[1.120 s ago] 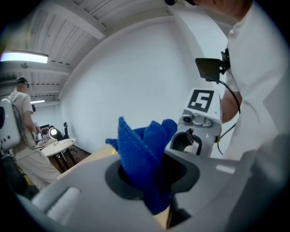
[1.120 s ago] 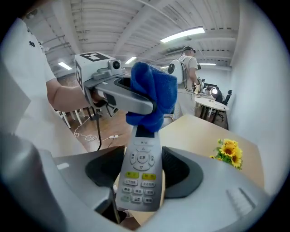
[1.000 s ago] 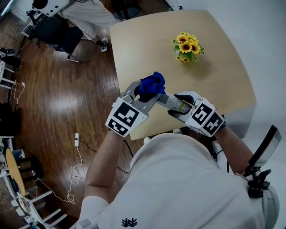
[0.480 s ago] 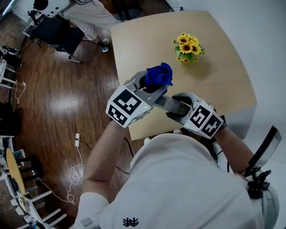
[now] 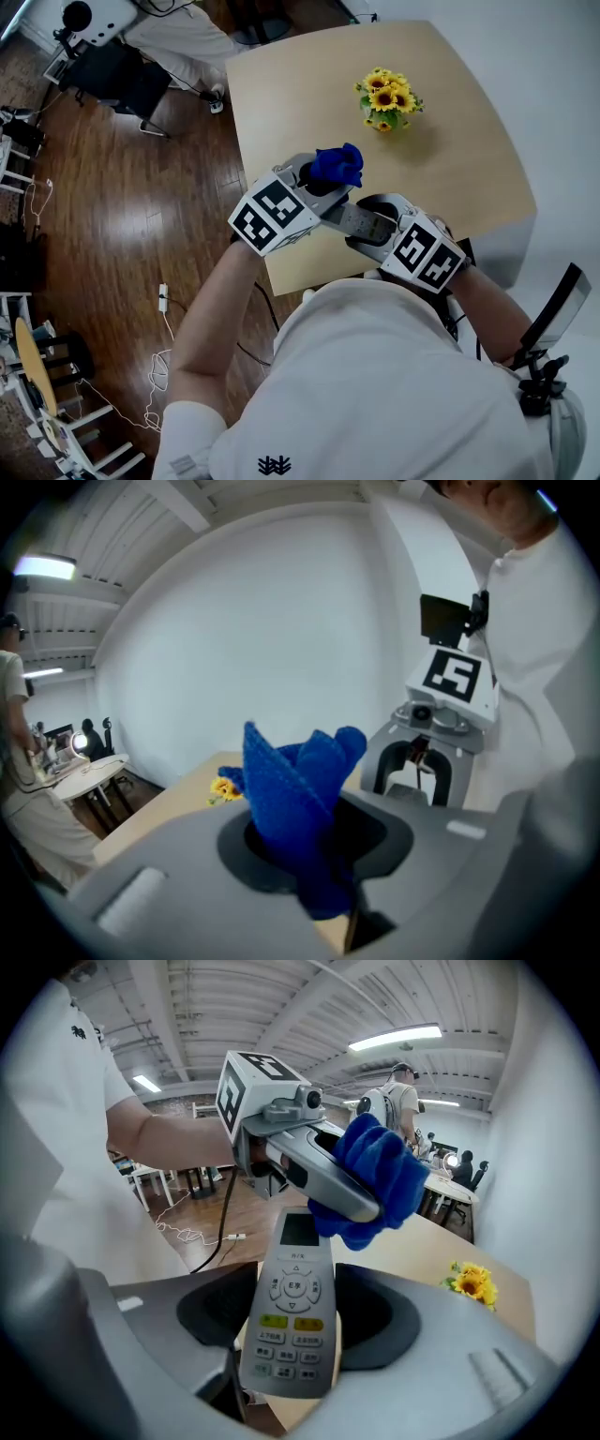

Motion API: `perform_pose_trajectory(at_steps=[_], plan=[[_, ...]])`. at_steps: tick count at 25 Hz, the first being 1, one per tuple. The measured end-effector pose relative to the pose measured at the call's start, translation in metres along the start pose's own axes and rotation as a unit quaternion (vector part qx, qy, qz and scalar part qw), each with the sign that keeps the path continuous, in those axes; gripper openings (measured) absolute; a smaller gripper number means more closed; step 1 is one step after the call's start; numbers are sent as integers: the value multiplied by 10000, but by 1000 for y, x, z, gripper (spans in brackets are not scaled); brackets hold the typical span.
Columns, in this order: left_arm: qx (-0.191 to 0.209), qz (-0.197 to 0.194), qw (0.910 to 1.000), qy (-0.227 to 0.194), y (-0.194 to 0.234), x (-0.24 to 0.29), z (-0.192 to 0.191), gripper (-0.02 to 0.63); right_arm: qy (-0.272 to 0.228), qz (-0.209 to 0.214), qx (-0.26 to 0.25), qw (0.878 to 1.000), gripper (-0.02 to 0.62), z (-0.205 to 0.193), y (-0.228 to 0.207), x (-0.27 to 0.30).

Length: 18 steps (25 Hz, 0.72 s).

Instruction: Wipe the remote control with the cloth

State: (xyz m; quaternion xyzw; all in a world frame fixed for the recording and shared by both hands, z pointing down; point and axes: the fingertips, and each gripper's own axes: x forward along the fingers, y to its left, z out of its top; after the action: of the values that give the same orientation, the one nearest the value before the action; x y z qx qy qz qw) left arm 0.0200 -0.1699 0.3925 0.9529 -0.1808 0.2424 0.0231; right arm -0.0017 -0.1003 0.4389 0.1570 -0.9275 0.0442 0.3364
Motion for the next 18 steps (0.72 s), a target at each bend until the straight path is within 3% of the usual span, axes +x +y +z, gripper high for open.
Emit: perform_pose_trajectory(at_steps=[12, 18], plan=[[-413, 802, 9955, 296, 51, -37, -52, 110, -2, -136, 227, 9996, 261, -10, -10, -4], [-648, 1074, 9920, 109, 62, -56, -56, 110, 106, -353, 385, 9986, 261, -31, -29, -1]])
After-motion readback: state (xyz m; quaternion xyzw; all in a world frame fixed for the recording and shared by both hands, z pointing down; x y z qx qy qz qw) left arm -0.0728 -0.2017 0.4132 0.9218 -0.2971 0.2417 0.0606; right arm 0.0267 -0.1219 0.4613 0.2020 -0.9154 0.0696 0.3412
